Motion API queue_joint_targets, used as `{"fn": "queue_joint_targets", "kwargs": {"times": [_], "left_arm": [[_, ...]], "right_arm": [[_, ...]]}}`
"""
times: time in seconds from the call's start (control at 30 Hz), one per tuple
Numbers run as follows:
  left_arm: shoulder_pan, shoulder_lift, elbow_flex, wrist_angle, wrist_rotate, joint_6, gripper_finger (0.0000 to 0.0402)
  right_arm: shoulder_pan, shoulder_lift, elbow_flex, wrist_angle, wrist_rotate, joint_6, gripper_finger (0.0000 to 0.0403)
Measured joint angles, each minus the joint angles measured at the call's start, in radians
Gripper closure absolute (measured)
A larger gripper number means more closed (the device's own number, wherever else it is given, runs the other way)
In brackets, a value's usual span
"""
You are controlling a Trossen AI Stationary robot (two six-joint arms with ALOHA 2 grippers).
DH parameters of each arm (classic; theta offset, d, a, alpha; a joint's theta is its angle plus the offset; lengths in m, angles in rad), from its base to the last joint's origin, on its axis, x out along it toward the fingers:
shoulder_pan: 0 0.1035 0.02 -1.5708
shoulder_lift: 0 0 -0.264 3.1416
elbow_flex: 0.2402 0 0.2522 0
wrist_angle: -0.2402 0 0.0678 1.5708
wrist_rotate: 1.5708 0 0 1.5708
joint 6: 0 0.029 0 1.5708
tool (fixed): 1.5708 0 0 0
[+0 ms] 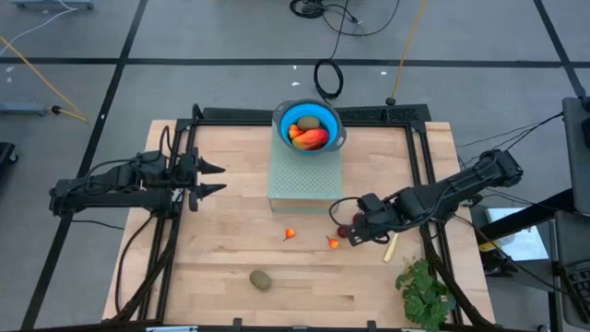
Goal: Pick & Place Fruit
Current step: Put the pomegranate into the blue strainer bowl on the shelf
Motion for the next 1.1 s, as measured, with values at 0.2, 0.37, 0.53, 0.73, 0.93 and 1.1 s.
{"fn": "queue_joint_targets", "kwargs": {"times": [0.2, 0.37, 0.53, 0.73, 0.93, 1.1], "left_arm": [[0.0, 0.0, 0.0, -0.003, 0.0, -0.005, 0.0167], [0.0, 0.0, 0.0, -0.003, 0.0, -0.009, 0.0167], [0.0, 0.0, 0.0, -0.002, 0.0, -0.026, 0.0167], [0.0, 0.0, 0.0, -0.002, 0.0, -0.027, 0.0167], [0.0, 0.0, 0.0, -0.002, 0.0, -0.027, 0.0167], [0.0, 0.0, 0.0, -0.001, 0.0, -0.028, 0.0167]], "right_arm": [[-0.02, -0.006, 0.0, 0.003, -0.029, 0.006, 0.0403], [-0.032, -0.006, 0.0, 0.011, -0.055, -0.039, 0.0403], [-0.04, -0.005, 0.0, 0.017, -0.055, -0.107, 0.0403], [-0.04, -0.005, 0.0, 0.016, -0.053, -0.11, 0.0402], [-0.04, -0.005, 0.0, 0.016, -0.052, -0.107, 0.0379], [-0.04, -0.005, -0.001, 0.016, -0.053, -0.09, 0.0343]]}}
